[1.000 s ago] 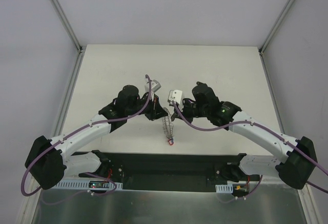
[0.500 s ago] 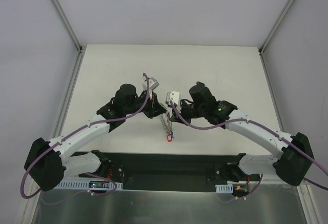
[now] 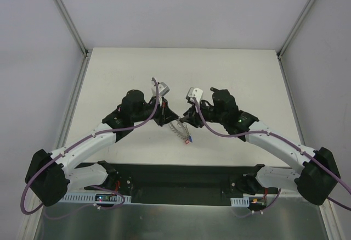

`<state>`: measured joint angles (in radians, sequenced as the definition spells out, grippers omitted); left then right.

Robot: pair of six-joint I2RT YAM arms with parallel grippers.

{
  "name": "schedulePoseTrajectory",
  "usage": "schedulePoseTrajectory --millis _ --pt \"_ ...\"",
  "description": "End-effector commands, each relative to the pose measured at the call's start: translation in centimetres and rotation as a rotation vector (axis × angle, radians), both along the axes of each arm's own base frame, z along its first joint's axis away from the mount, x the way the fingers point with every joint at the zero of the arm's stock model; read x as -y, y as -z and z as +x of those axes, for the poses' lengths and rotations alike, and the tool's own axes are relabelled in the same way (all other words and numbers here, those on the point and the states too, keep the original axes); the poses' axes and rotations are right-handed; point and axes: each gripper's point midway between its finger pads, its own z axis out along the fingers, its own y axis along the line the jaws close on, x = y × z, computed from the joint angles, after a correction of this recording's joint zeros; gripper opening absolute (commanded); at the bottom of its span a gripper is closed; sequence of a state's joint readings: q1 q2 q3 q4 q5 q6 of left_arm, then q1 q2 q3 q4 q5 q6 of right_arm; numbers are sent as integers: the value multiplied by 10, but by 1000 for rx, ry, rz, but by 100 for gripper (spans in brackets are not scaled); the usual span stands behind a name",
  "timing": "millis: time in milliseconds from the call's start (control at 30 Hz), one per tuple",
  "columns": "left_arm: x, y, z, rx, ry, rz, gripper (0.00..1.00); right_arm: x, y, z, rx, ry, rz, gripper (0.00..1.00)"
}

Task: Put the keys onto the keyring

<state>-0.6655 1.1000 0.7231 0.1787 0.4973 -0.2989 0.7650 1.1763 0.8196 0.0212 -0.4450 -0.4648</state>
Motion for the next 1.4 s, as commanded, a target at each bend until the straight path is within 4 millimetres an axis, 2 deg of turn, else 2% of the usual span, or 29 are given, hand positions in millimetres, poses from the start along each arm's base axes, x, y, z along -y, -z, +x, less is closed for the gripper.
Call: schedulePoseTrajectory --millis 0,300,667,867,1133,1367 --pt "4 -36 2 105 22 -84 0 -15 -31 3 30 -13 136 31" --pt "3 -42 1 115 22 -91 0 -20 -23 8 8 -4 135 28" --pt "1 -46 1 123 16 -91 0 -20 -7 4 -52 -19 127 21" --pt "1 -49 1 131 18 -95 0 -19 -7 3 -52 -23 133 1" --pt "-6 -53 6 171 -29 -85 0 -14 -11 -3 -36 -59 136 1" --pt "-21 -54 20 166 -153 -79 0 -1 -15 -13 14 -88 87 1"
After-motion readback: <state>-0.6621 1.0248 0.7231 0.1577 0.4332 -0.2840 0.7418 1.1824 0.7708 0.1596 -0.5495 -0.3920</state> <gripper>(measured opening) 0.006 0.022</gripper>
